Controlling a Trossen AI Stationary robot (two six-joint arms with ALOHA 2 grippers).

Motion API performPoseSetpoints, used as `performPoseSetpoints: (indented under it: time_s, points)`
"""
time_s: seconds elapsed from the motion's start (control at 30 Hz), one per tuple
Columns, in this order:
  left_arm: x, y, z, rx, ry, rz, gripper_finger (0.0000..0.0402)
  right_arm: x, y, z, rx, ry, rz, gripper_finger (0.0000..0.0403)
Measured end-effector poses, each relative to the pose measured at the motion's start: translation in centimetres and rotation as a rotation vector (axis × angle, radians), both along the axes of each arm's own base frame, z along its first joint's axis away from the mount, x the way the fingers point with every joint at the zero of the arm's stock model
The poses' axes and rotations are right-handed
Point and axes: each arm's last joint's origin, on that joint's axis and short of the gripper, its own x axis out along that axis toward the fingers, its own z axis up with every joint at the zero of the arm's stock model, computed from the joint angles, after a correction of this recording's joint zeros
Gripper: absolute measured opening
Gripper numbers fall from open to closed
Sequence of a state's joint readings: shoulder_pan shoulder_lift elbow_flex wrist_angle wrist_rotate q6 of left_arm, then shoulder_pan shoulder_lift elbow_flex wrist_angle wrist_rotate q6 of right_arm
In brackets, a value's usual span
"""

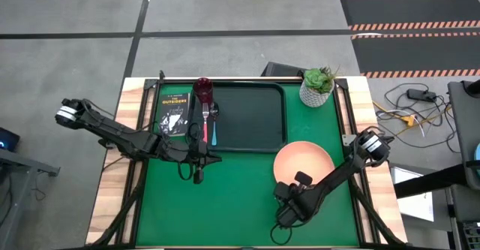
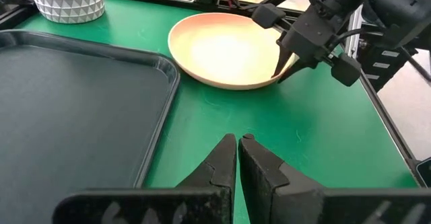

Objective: Pick and place plate/cup/fork/spoon on tray
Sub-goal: Put the white plate to the right of the blue spoon on the black tray

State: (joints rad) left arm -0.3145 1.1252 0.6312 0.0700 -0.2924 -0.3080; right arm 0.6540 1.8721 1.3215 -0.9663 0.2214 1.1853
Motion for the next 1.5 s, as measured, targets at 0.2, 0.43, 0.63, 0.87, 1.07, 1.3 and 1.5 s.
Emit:
performPoseSetpoints:
  time_s: [0.2, 0.43, 0.63, 0.87, 1.07, 1.3, 1.5]
  points:
    - [0.0, 0.0, 0.0, 0.0, 0.0, 0.0, 0.0, 0.5, 0.6, 1.6, 0.034, 0.024, 0.014, 0.0018]
    - [0.0, 0.0, 0.0, 0.001, 0.001, -0.001, 0.0, 1.4, 3.0, 5.5, 0.123, -0.031, 0.202, 0.0017]
    - [0.0, 0.0, 0.0, 0.007, 0.001, -0.003, 0.0, 2.3, 4.8, 9.3, 0.098, -0.185, 0.362, 0.0009]
    - [0.0, 0.0, 0.0, 0.008, 0.001, -0.004, 0.0, 2.7, 5.4, 11.6, -0.056, -0.303, 0.53, 0.0008]
    - [0.0, 0.0, 0.0, 0.009, 0.0, -0.004, 0.0, 3.4, 4.5, 11.9, -0.308, -0.333, 0.639, 0.0008]
    - [0.0, 0.0, 0.0, 0.012, -0.004, -0.006, 0.0, 6.0, 0.0, 10.5, -0.404, -0.214, 0.653, 0.0008]
    - [0.0, 0.0, 0.3, 0.025, -0.022, -0.014, 0.0, 9.1, -6.2, 8.8, -0.454, -0.124, 0.647, 0.0008]
